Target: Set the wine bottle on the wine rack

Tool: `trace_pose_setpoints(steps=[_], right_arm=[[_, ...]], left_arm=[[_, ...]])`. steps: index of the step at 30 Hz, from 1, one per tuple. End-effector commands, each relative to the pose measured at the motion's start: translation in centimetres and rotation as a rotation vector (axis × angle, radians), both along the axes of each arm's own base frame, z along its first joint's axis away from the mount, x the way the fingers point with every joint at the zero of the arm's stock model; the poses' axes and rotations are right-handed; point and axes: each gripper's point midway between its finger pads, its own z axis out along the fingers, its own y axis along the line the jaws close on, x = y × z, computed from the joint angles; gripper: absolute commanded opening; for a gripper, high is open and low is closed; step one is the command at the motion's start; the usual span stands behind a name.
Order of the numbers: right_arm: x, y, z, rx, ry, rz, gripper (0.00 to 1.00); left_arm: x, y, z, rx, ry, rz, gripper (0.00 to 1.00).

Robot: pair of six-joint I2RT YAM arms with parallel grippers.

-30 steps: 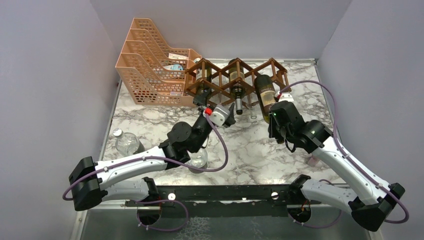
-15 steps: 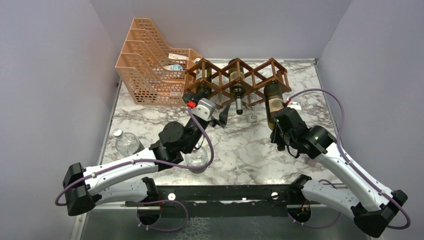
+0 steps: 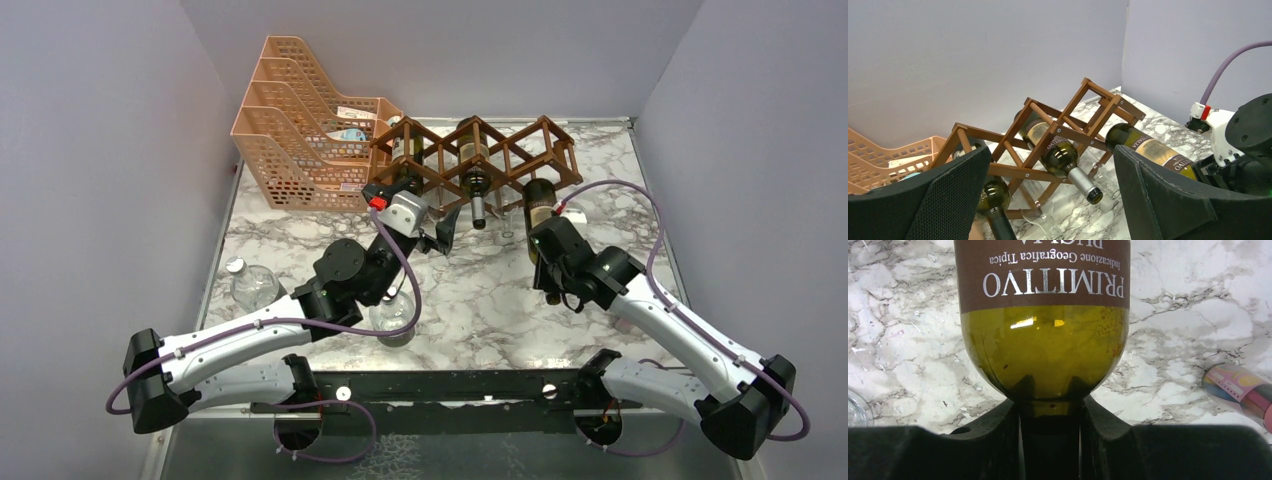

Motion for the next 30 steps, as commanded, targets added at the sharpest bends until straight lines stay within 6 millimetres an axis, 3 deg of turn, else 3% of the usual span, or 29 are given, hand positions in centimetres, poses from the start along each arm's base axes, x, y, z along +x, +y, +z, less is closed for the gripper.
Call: trace_pose_setpoints(steps=[1,17,24,30], right_arm=[[3.8,0.2,3.0,0.021,-0.187,-0.078,0.01],[7.5,0.4,4.5,-0.014,-0.249,-0.067,0.01],[10.3,1.3,4.5,0.016,-0.277,-0.023,0.01],[13.1,2.3,4.8,0.076,-0.341,0.087,0.01]], left_arm=[[-0.6,0.3,2.0,-0.058,-0.003,-0.027,0.99],[-1.1,0.9,2.6,-0.063,-0.005,-0.037,0.99],[-1.8,0.8,3.2,-0.087,0.047,-0.084,0.99],[-2.9,0.2,2.3,-0.039,0.151,-0.151,0.99]])
